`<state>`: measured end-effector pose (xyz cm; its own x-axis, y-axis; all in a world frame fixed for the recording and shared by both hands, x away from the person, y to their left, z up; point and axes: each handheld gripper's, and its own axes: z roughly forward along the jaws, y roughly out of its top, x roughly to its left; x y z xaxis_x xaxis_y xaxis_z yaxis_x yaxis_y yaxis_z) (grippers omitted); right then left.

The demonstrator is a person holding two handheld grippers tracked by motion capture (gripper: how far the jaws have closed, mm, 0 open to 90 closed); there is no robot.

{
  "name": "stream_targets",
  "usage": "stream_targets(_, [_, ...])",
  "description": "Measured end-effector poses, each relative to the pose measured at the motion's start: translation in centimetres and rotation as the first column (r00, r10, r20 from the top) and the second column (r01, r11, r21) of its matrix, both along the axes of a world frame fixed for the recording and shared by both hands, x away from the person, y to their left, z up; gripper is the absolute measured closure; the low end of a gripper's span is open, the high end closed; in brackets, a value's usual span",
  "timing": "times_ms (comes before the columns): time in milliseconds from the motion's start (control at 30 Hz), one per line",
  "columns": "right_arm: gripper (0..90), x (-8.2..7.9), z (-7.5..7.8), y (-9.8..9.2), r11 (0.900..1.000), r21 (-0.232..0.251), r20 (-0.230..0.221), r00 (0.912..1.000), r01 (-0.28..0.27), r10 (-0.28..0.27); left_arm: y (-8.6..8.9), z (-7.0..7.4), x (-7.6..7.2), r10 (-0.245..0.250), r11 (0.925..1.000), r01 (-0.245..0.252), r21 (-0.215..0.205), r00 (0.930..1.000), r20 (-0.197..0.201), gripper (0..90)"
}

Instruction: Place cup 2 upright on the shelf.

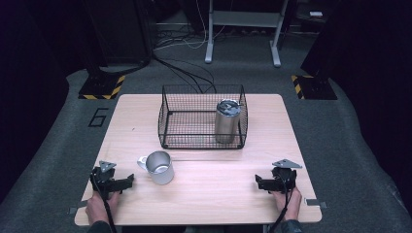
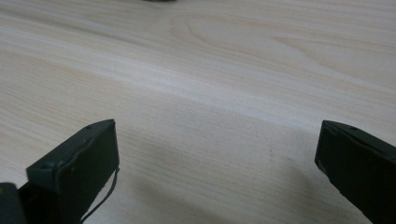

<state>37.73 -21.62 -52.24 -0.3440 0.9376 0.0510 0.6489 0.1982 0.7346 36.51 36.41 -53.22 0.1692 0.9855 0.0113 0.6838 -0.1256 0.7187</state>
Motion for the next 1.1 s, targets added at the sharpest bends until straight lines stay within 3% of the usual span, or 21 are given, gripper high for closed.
stream_targets(233, [0.0,0.4,-0.7,0.4,0.998,-0.056,-0.017,0.9998,0.003,-0.004,0.0,0.0,0.0,-0.001,1.0,0.001,0.001,1.0,-0.001,0.5])
stream_targets(567, [0.0,0.3,-0.8,0.3,0.999,-0.05,-0.004,1.0,0.009,-0.009,-0.1,0.0,0.1,0.005,1.0,-0.005,-0.008,1.0,0.008,0.5])
stream_targets(667, [0.0,0.3,-0.8,0.1,0.998,-0.056,-0.007,0.9998,-0.019,0.019,0.0,0.0,0.1,-0.003,0.9999,0.003,-0.011,1.0,0.003,0.4])
stream_targets(733, [0.0,0.4,-0.8,-0.6,0.994,-0.058,-0.007,0.9953,-0.097,0.096,0.0,0.0,0.2,-0.003,1.0,0.003,-0.009,1.0,0.008,0.3])
stream_targets(1100, [0.0,1.3,-0.8,-0.7,0.983,-0.055,-0.004,0.9848,-0.174,0.174,0.9,0.2,-0.6,-0.015,0.9999,0.015,-0.002,0.9999,0.001,0.6])
